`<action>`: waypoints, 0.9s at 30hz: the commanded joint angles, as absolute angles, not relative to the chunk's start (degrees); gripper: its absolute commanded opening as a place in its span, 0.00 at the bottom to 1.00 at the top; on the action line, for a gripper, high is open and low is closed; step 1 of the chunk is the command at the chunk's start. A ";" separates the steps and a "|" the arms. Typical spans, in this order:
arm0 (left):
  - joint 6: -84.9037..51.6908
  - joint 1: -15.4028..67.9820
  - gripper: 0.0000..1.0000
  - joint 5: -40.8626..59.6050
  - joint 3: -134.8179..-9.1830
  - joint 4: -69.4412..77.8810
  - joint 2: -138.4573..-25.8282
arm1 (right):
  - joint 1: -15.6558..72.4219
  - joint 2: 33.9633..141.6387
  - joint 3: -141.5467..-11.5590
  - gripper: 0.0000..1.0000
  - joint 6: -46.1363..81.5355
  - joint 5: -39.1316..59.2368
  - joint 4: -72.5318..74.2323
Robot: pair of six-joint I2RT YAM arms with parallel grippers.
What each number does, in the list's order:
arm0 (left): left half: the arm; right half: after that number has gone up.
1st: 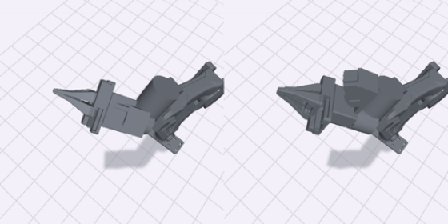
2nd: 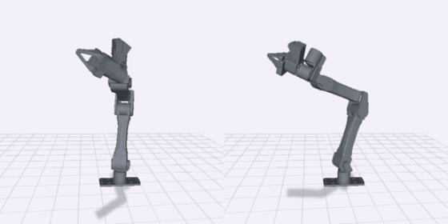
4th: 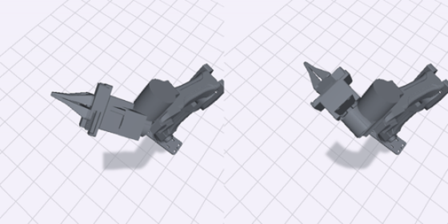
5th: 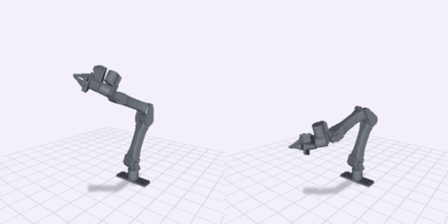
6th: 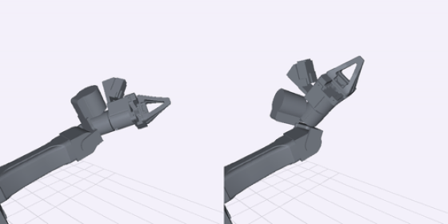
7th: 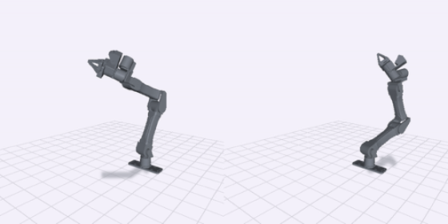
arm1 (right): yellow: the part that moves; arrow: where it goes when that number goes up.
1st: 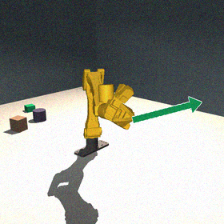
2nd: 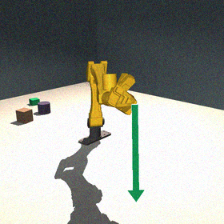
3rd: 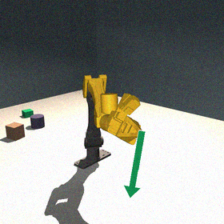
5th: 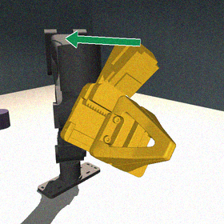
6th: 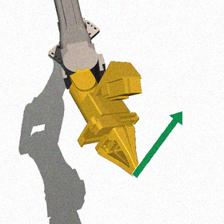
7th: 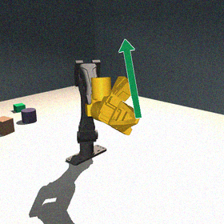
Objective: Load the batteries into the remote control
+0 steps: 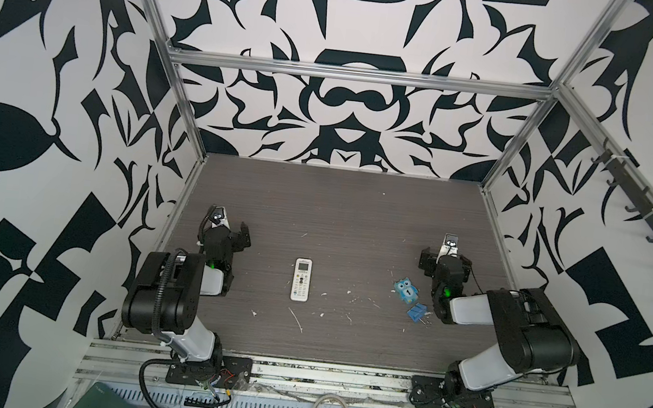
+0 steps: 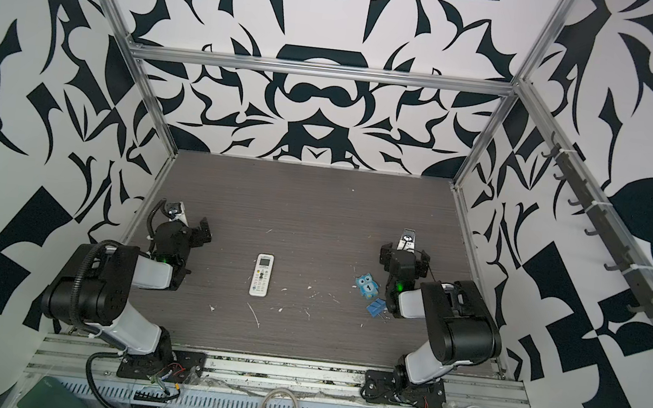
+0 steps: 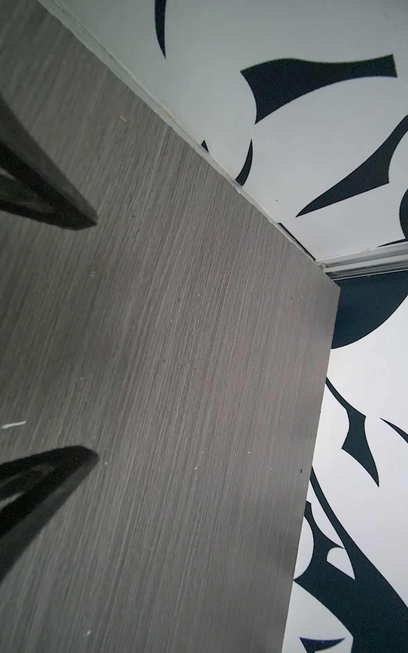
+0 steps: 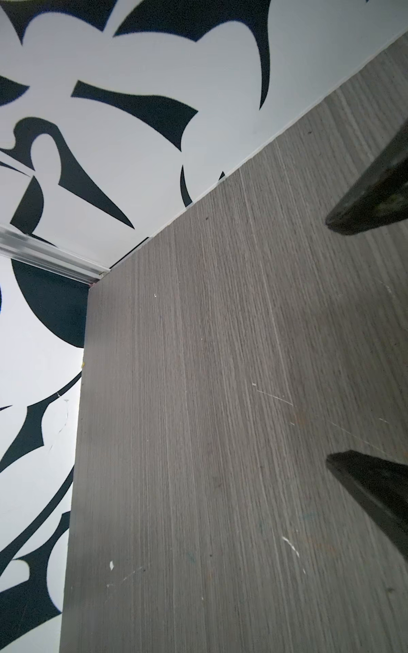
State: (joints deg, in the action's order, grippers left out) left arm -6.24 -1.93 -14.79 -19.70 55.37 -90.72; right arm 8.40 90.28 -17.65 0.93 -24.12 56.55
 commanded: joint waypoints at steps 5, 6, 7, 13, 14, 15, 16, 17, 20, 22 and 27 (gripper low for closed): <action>-6.68 -2.20 0.99 -15.42 -20.51 55.46 -89.61 | 8.78 92.50 -9.87 1.00 0.02 -23.32 77.18; -6.67 -2.15 0.99 -15.40 -20.56 55.46 -89.56 | 8.70 90.94 -11.56 1.00 0.41 -23.60 71.46; -6.66 -2.20 0.99 -15.44 -20.54 55.46 -89.59 | 8.71 89.23 -13.84 1.00 1.14 -23.46 64.96; -6.65 -2.20 0.99 -15.37 -20.62 55.38 -89.71 | 8.65 89.55 -16.32 1.00 0.84 -23.77 61.02; -6.66 -2.16 0.99 -15.32 -20.65 55.22 -89.78 | 8.68 89.62 -16.47 1.00 0.64 -23.74 60.83; -6.72 -2.15 0.99 -15.08 -20.86 54.99 -89.85 | 8.66 89.65 -16.55 1.00 0.64 -23.68 60.87; -6.71 -2.20 0.99 -14.99 -20.86 54.89 -89.85 | 8.62 89.63 -16.52 1.00 0.70 -23.72 60.81; -6.71 -2.15 0.99 -14.96 -20.76 54.98 -89.71 | 8.64 89.56 -16.52 1.00 0.76 -23.81 60.74; -6.60 -2.13 0.99 -15.26 -20.57 55.28 -89.61 | 8.63 89.49 -16.36 1.00 0.76 -23.95 60.88; -6.57 -2.20 0.99 -15.25 -20.57 55.31 -89.61 | 8.69 89.04 -12.56 1.00 0.81 -23.34 66.24; -6.52 -2.15 0.99 -15.23 -20.57 55.29 -89.59 | 9.03 92.27 -9.92 1.00 0.06 -24.12 77.53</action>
State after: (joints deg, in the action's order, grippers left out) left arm -6.24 -1.93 -14.81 -19.73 54.87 -90.70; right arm 8.60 92.36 -8.58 0.80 -23.20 70.81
